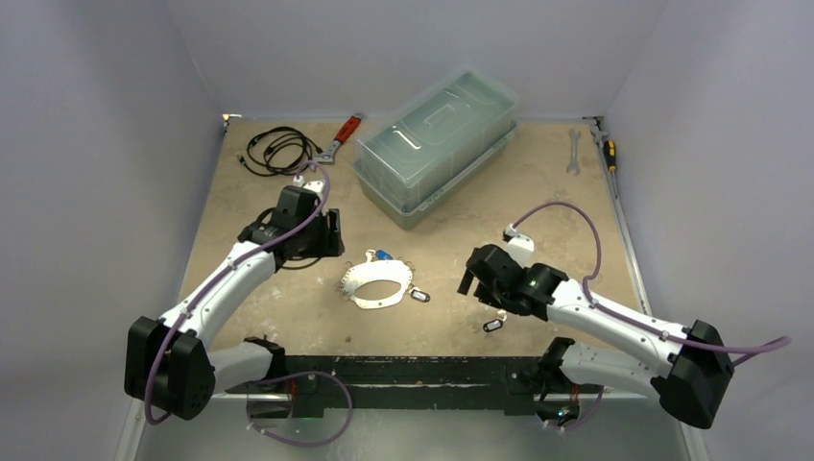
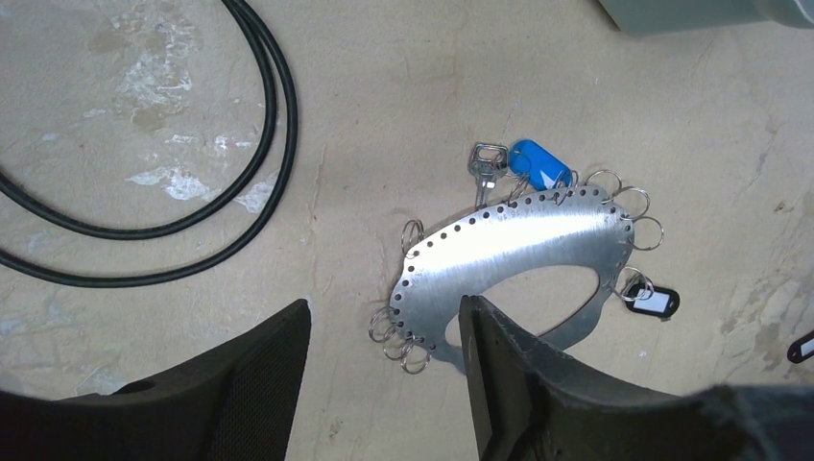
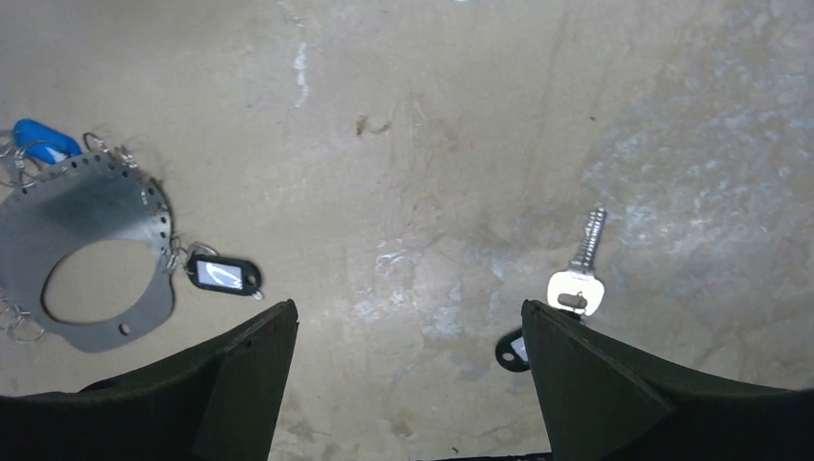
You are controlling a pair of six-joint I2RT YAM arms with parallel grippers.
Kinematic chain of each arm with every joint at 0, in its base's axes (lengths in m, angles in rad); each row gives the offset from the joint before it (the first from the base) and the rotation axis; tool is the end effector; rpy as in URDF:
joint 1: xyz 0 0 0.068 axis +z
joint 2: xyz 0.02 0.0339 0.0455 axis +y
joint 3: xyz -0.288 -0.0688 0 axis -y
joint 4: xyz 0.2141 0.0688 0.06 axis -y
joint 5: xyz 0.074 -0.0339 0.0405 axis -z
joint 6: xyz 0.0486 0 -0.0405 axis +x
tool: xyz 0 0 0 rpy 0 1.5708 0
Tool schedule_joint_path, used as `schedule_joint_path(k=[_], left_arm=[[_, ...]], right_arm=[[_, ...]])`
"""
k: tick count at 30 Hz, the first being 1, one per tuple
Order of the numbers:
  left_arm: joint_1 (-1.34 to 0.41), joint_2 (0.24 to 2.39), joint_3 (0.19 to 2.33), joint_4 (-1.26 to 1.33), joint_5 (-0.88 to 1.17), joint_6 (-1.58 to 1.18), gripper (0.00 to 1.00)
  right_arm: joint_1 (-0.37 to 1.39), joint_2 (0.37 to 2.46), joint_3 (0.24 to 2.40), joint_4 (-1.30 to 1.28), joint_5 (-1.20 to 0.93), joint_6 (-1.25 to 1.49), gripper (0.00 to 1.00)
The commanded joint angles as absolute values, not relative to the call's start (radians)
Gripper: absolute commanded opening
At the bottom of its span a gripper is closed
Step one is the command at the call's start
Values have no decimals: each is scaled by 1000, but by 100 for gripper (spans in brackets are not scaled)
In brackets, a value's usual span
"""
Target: Put the keys on the keyring
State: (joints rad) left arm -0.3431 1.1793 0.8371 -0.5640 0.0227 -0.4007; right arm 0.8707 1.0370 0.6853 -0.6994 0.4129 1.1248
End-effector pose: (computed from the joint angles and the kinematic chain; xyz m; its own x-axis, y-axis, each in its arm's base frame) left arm 0.1951 -0.0709 0.2679 -0.8189 -0.1216 -0.5609 0.0327 0.9659 -0.2570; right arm 0.1141 0.1052 0.2411 -0.7574 0.3836 -0.5284 0.2577 0.9192 0.2978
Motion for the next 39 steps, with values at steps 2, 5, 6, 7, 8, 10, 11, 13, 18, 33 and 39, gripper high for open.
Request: schedule_joint_path(k=[2, 5, 6, 7, 8, 10, 11, 13, 18, 33, 39], left_arm=[[-365, 1187, 832, -546, 12, -417, 56], [-380, 1209, 840, -563, -35, -472, 54], [-382, 1210, 837, -555, -35, -500, 52], [-393, 1206, 832, -541, -36, -532, 50], [-408, 1200, 821, -518, -47, -563, 49], [-442, 1195, 801, -479, -108, -595, 49], [-449, 1203, 801, -476, -140, -603, 49], [-452, 1232, 799, -463, -165, -609, 48], [-457, 1296, 778, -397, -165, -606, 42], [-457, 1422, 725, -265, -34, -583, 27], [-458, 1440, 708, -251, -32, -601, 24]], right_arm=[[877, 992, 654, -771, 510, 1220, 89], [877, 994, 651, -718, 495, 1176, 89], [877, 999, 655, -695, 487, 1154, 89], [877, 1003, 658, -667, 478, 1120, 89], [877, 1008, 664, -645, 472, 1097, 89], [877, 1014, 671, -603, 454, 1051, 89], [877, 1013, 673, -573, 442, 1019, 90], [877, 1001, 669, -538, 420, 966, 91], [877, 966, 625, -476, 371, 908, 93], [877, 841, 550, -441, 322, 841, 93], [877, 841, 544, -426, 305, 832, 93]])
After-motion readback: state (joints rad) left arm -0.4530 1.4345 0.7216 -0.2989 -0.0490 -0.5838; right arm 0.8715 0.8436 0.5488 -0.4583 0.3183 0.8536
